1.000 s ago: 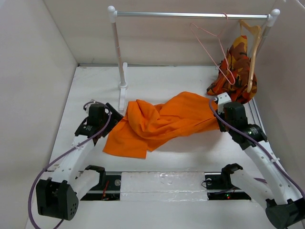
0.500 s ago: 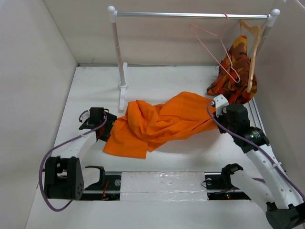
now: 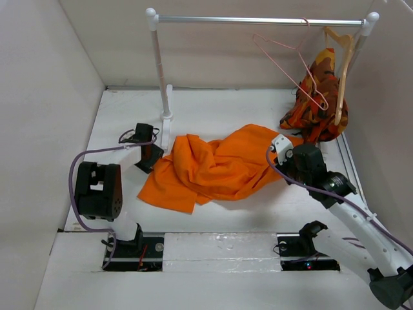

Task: Place the trousers on the hanger
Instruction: Flatten out the trousers at the center of the board.

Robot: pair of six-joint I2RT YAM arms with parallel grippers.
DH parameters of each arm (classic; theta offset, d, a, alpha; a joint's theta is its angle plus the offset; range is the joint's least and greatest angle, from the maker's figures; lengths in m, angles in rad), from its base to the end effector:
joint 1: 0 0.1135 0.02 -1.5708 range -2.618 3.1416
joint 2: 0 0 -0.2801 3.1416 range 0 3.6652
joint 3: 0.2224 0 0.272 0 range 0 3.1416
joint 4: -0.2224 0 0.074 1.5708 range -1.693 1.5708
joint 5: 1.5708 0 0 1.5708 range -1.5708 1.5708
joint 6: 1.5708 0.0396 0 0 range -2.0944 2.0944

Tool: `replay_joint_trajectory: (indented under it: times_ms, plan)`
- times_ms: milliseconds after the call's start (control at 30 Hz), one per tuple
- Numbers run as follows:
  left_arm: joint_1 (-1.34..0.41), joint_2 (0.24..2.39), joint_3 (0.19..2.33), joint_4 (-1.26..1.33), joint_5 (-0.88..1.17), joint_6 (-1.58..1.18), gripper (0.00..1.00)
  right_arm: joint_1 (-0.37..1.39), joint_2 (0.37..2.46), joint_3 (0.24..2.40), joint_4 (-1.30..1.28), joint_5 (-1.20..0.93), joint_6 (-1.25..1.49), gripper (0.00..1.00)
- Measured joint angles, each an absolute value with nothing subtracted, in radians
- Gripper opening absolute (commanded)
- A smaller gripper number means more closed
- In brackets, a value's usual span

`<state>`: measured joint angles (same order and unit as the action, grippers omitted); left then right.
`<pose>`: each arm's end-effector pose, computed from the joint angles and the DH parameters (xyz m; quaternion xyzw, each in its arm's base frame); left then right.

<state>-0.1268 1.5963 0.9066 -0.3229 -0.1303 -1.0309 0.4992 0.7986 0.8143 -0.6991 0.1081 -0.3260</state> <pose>0.3280 -0.0366 0.1749 -0.4351 0.8551 -0.0980 0.2644 0.1573 0.0809 0.3067 -0.3404 0.8355 -0.0115 0.4313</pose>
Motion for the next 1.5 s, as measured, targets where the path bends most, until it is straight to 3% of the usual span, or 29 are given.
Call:
replay_joint_trajectory:
  times_ms: [100, 133, 367, 500, 667, 767, 900, 967, 1000, 1067, 1100, 1133, 1200, 1233, 1267, 1333, 1400, 1433, 1467, 1500]
  plan:
    - [-0.128, 1.596, 0.886, -0.32, -0.148, -0.998, 0.08, 0.5, 0.799, 0.822, -0.702, 0.109, -0.326, 0.0]
    - [-0.128, 1.594, 0.876, -0.319, -0.152, -0.987, 0.0, 0.5, 0.799, 0.829, -0.703, 0.112, -0.326, 0.0]
    - [-0.099, 1.573, 0.91, -0.379, -0.158, -0.912, 0.0, 0.5, 0.799, 0.922, -0.707, 0.119, -0.338, 0.0]
    - [-0.079, 1.52, 1.179, -0.527, -0.216, -0.855, 0.0, 0.5, 0.807, 0.99, -0.728, 0.118, -0.344, 0.0]
    - [-0.077, 1.355, 1.53, -0.538, -0.348, -0.809, 0.0, 0.5, 0.769, 1.094, -0.786, 0.115, -0.344, 0.0]
    - [-0.077, 1.186, 1.526, -0.549, -0.477, -0.807, 0.0, 0.5, 0.69, 1.117, -0.823, 0.094, -0.337, 0.0]
    - [-0.049, 0.976, 1.314, -0.58, -0.641, -0.836, 0.0, 0.5, 0.59, 1.067, -0.897, -0.013, -0.319, 0.0]
    - [-0.021, 0.928, 1.19, -0.607, -0.706, -0.852, 0.16, 0.5, 0.575, 1.016, -0.958, -0.068, -0.311, 0.0]
    - [-0.01, 0.925, 1.131, -0.629, -0.732, -0.858, 0.36, 0.5, 0.581, 0.993, -1.0, -0.086, -0.311, 0.0]
    - [-0.008, 0.938, 1.041, -0.688, -0.761, -0.887, 0.51, 0.504, 0.606, 0.962, -1.094, -0.11, -0.316, 0.0]
    - [-0.008, 0.963, 1.013, -0.71, -0.768, -0.901, 0.65, 0.507, 0.62, 0.959, -1.137, -0.125, -0.319, 0.0]
    - [-0.009, 0.98, 0.992, -0.73, -0.778, -0.912, 0.69, 0.513, 0.634, 0.959, -1.17, -0.137, -0.325, 0.04]
    - [-0.01, 0.983, 0.98, -0.767, -0.793, -0.929, 0.69, 0.519, 0.66, 0.959, -1.225, -0.182, -0.348, 0.1]
    - [-0.01, 0.978, 0.982, -0.781, -0.809, -0.934, 0.69, 0.521, 0.67, 0.957, -1.248, -0.206, -0.364, 0.38]
    - [-0.01, 0.967, 0.997, -0.781, -0.809, -0.935, 0.69, 0.522, 0.676, 0.954, -1.266, -0.225, -0.376, 0.38]
    - [-0.014, 0.96, 1.031, -0.757, -0.801, -0.9, 0.69, 0.527, 0.683, 0.953, -1.298, -0.245, -0.397, 0.61]
    - [-0.047, 0.957, 1.045, -0.672, -0.757, -0.83, 0.68, 0.532, 0.694, 0.968, -1.337, -0.25, -0.416, 0.66]
    - [-0.072, 0.957, 1.044, -0.617, -0.714, -0.789, 0.66, 0.532, 0.706, 0.992, -1.337, -0.25, -0.416, 0.56]
    - [-0.091, 0.971, 1.034, -0.556, -0.627, -0.749, 0.66, 0.532, 0.722, 1.018, -1.336, -0.238, -0.416, 0.56]
    - [-0.102, 0.992, 1.023, -0.508, -0.548, -0.721, 0.66, 0.532, 0.746, 1.05, -1.323, -0.22, -0.417, 0.44]
